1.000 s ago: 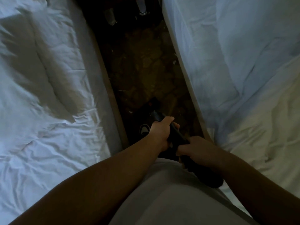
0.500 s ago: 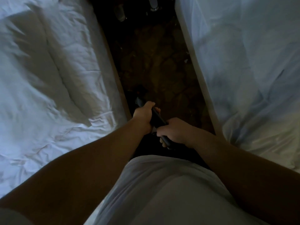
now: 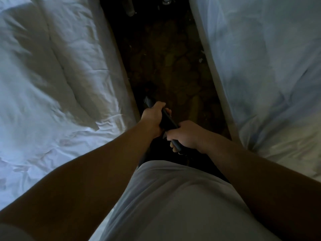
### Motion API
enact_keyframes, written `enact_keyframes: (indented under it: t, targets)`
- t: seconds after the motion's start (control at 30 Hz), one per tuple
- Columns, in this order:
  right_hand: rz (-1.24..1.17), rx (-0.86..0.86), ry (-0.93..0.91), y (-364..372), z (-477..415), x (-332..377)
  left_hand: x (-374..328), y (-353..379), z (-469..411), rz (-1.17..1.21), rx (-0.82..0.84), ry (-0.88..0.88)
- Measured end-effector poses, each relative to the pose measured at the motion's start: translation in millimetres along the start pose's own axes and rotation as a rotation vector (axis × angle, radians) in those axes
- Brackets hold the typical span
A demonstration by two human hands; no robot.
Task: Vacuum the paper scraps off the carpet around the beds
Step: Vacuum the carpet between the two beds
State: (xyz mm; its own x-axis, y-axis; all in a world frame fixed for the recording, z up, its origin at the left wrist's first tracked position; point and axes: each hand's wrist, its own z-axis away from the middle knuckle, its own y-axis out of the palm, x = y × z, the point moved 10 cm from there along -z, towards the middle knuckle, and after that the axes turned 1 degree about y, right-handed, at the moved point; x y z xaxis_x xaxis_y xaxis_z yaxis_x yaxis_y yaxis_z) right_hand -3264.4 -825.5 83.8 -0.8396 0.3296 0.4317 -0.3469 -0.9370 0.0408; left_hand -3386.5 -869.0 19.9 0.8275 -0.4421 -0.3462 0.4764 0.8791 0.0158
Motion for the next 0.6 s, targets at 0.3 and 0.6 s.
enact_keyframes:
  t: [0.3, 0.6]
  targets:
    - [0.023, -0.013, -0.013, -5.0, 70.3, -129.4, 138.4, 25.7, 47.7, -0.036, 0.045, 0.040]
    - [-0.047, -0.019, 0.118, -5.4, 138.7, -299.6, 310.7, 52.0, 103.8, -0.068, 0.044, -0.058]
